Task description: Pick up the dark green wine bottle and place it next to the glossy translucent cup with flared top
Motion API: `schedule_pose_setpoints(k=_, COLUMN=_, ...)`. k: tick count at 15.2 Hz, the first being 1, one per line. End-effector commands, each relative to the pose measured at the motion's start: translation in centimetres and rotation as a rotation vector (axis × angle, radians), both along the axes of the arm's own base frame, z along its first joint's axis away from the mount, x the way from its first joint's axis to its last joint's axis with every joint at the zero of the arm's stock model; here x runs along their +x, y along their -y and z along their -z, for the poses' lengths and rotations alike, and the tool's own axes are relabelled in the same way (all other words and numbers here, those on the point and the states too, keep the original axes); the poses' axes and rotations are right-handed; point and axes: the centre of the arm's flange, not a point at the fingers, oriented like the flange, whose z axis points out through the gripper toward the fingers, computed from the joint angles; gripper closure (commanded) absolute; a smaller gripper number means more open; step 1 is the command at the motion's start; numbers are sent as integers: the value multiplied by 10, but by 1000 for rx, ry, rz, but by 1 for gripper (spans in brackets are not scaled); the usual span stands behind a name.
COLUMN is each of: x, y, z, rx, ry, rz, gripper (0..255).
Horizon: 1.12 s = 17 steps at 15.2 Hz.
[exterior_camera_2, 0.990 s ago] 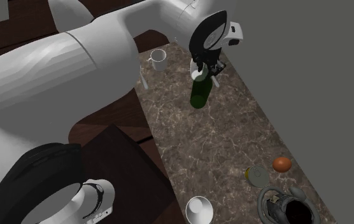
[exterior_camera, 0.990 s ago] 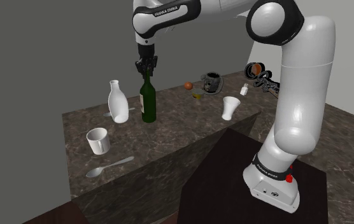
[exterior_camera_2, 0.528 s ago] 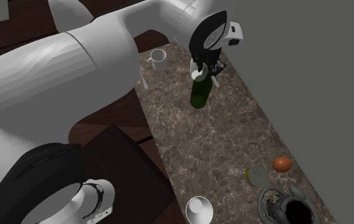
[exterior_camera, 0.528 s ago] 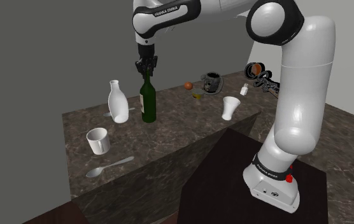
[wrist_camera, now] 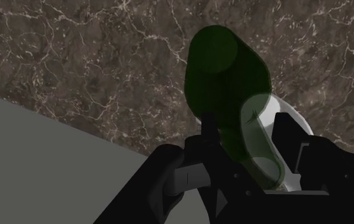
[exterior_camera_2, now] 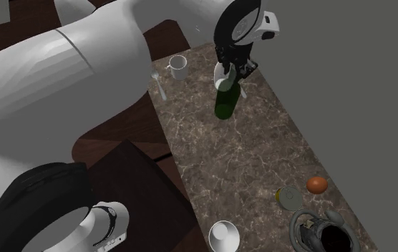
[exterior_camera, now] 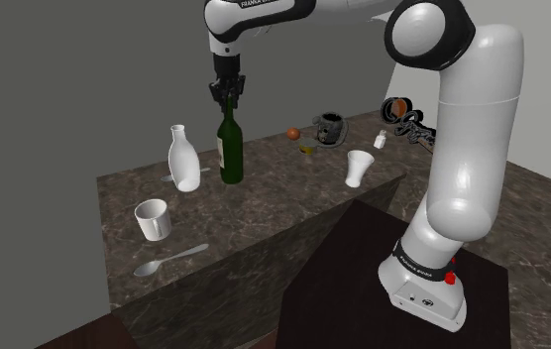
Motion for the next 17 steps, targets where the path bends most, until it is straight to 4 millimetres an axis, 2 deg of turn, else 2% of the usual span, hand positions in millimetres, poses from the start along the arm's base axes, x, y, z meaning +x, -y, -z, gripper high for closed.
schedule_pose_setpoints(k=1, x=0, y=0, z=-10, rx=0, ry=0, rz=0, gripper=255)
schedule_pose_setpoints(k=17, x=0, y=0, z=-95, rx=0, ry=0, rz=0, gripper=255)
